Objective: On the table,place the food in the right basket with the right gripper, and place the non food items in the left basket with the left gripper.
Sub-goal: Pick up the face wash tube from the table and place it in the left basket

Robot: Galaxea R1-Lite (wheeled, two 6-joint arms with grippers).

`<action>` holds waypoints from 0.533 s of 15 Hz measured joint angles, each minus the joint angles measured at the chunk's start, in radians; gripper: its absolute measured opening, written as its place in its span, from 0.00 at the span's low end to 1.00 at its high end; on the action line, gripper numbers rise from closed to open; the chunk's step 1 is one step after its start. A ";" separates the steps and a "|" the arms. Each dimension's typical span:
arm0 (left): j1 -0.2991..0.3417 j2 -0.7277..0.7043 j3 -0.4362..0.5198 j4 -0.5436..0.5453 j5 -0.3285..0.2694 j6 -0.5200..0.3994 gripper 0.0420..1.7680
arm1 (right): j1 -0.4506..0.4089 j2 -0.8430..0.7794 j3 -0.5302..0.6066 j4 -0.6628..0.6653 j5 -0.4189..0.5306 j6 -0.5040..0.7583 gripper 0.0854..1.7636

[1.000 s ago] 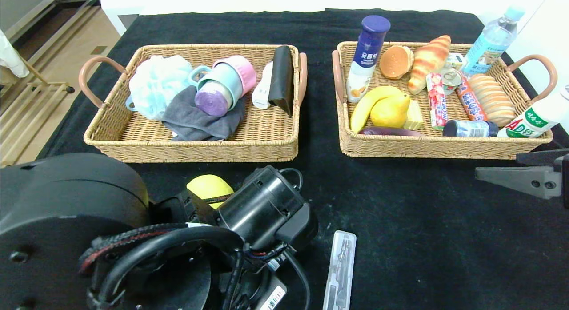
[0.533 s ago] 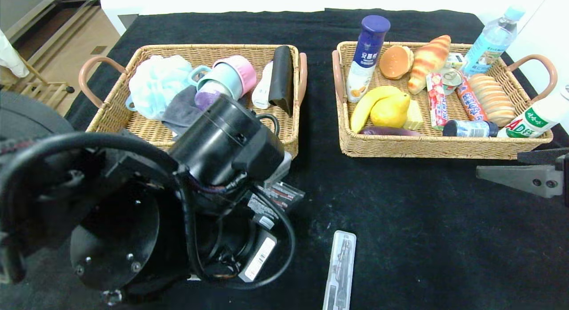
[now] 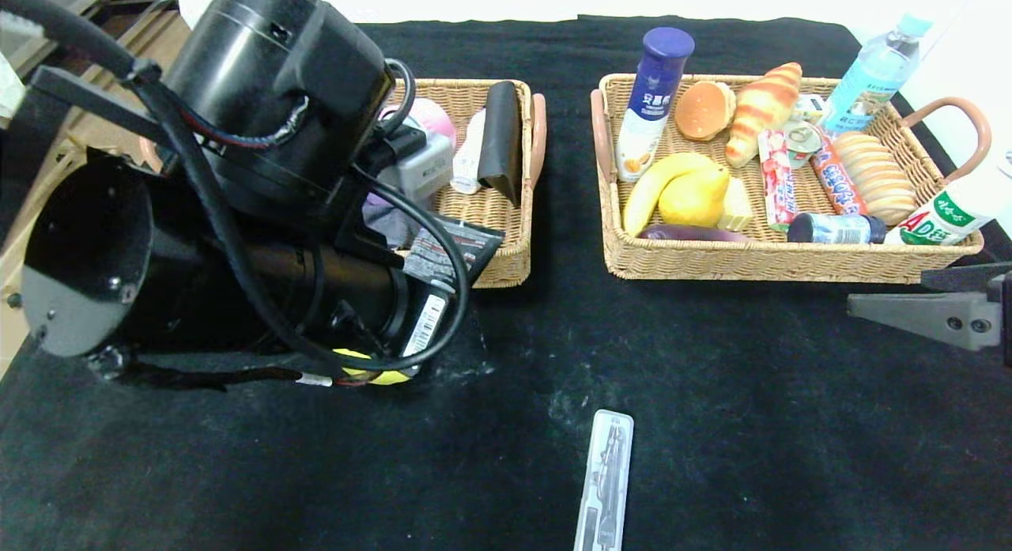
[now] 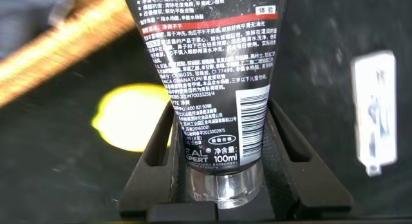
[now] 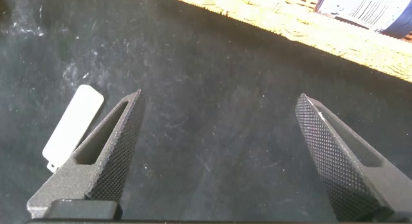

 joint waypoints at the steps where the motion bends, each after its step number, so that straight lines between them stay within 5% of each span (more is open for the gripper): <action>1: 0.018 0.002 -0.022 -0.002 -0.004 0.010 0.40 | 0.000 0.000 0.000 0.000 0.000 0.000 0.97; 8: 0.144 0.077 -0.177 -0.154 -0.079 0.019 0.40 | 0.001 -0.010 -0.001 0.001 0.000 0.000 0.97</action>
